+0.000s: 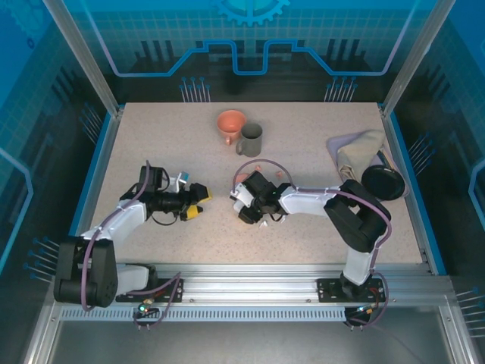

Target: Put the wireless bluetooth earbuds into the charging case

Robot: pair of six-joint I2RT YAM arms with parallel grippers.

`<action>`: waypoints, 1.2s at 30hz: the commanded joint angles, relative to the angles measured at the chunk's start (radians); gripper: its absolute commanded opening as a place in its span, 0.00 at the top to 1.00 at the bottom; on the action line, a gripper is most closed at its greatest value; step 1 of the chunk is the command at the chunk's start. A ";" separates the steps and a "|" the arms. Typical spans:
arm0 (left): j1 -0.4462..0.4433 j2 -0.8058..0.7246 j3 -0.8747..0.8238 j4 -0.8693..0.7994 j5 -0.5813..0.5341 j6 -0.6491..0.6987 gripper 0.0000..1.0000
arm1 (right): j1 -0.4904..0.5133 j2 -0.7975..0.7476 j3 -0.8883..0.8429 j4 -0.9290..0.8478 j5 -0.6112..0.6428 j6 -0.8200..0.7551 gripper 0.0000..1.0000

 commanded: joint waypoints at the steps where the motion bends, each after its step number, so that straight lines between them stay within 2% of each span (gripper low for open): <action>1: -0.008 0.031 -0.003 0.040 0.044 -0.003 0.16 | -0.018 -0.019 -0.025 -0.013 -0.030 -0.041 0.60; 24: -0.137 0.230 0.077 0.163 0.024 -0.043 0.17 | -0.058 -0.105 -0.093 0.048 -0.144 -0.064 0.59; 34: -0.139 0.193 0.080 0.137 -0.051 -0.046 0.16 | -0.058 -0.029 -0.021 -0.048 -0.106 -0.061 0.52; 36: -0.138 0.179 0.083 0.117 -0.063 -0.040 0.16 | -0.057 -0.032 -0.020 -0.042 -0.111 -0.051 0.46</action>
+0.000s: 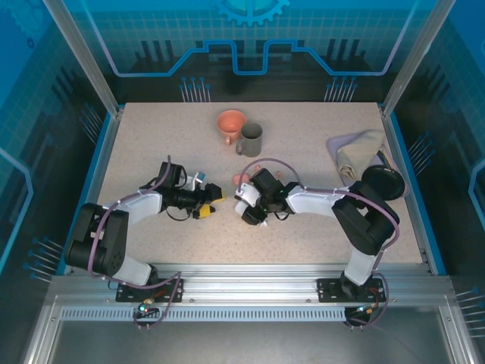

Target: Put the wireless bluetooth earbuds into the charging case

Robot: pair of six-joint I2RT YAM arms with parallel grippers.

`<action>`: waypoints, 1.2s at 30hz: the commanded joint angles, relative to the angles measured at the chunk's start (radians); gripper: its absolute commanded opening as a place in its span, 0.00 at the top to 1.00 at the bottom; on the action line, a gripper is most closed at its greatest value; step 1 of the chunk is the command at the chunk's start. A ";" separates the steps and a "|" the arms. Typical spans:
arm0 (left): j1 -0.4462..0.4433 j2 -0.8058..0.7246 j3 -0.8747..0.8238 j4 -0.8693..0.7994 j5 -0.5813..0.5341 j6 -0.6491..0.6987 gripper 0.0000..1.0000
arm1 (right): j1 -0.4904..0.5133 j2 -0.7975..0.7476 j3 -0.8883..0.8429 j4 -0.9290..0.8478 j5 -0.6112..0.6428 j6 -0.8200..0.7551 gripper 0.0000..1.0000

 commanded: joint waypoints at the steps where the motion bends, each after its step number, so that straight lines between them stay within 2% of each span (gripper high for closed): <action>1: -0.006 -0.047 0.030 -0.045 -0.038 -0.002 0.16 | -0.010 0.016 0.019 -0.037 0.002 0.002 0.42; 8: 0.000 -0.109 0.038 -0.118 -0.089 0.031 0.15 | -0.009 0.019 0.043 -0.055 0.043 0.030 0.28; 12: 0.013 -0.148 0.027 -0.139 -0.116 0.034 0.15 | -0.007 0.040 0.090 -0.098 0.051 0.043 0.24; 18: 0.041 -0.226 -0.006 -0.158 -0.156 0.033 0.15 | 0.005 0.082 0.142 -0.149 0.064 0.064 0.22; 26: 0.065 -0.264 -0.029 -0.188 -0.154 0.048 0.14 | 0.033 0.138 0.224 -0.251 0.097 0.075 0.22; 36: 0.070 -0.292 -0.032 -0.211 -0.162 0.060 0.14 | 0.052 0.220 0.367 -0.513 0.173 0.147 0.25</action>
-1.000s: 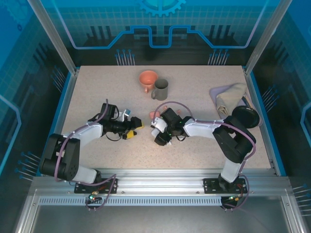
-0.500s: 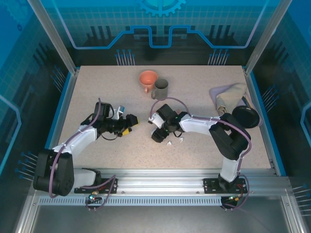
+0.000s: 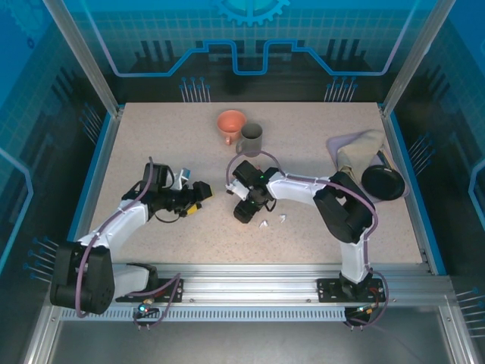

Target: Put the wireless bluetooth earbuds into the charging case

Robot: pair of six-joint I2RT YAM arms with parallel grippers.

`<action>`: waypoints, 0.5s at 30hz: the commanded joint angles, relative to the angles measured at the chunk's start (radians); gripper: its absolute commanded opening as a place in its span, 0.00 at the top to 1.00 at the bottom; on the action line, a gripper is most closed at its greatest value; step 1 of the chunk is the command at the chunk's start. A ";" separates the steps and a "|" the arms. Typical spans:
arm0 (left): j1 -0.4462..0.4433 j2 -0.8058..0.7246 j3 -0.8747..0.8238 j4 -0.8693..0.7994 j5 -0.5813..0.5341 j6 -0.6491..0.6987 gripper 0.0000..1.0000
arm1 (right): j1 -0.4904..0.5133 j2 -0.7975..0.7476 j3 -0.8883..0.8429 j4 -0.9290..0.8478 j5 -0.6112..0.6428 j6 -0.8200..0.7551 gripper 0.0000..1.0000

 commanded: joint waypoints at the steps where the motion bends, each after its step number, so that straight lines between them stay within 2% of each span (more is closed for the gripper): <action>1: 0.009 -0.027 -0.011 -0.040 -0.008 0.027 0.14 | 0.014 0.029 0.037 -0.138 0.040 0.050 0.26; 15: 0.016 -0.040 -0.003 -0.067 -0.017 0.041 0.14 | 0.031 0.085 0.066 -0.164 0.052 0.053 0.42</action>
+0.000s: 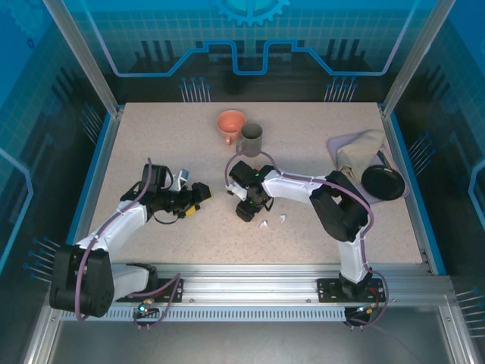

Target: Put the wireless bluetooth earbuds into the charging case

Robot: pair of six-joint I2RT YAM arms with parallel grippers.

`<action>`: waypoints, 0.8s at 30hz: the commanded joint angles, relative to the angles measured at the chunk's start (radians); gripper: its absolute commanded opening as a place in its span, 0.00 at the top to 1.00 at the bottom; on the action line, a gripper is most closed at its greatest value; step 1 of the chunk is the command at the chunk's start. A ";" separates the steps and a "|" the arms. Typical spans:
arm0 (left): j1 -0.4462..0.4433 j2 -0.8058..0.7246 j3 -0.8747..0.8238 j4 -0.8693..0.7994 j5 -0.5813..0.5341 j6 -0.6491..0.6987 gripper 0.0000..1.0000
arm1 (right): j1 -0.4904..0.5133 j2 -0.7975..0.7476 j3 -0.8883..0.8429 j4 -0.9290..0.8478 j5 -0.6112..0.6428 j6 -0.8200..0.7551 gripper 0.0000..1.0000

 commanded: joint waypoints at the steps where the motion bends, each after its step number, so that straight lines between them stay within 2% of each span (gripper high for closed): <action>1: 0.009 -0.026 -0.004 -0.033 -0.011 0.032 0.14 | 0.016 0.051 0.009 -0.058 -0.008 0.008 0.44; 6: 0.011 -0.028 -0.003 -0.041 -0.010 0.037 0.14 | 0.016 0.046 0.020 -0.057 -0.007 0.001 0.51; 15: 0.011 -0.024 -0.012 -0.022 0.039 0.026 0.14 | -0.004 -0.066 -0.059 0.041 -0.028 -0.042 0.53; 24: 0.008 0.035 -0.031 0.099 0.158 -0.032 0.13 | -0.031 -0.194 -0.163 0.155 -0.115 -0.091 0.53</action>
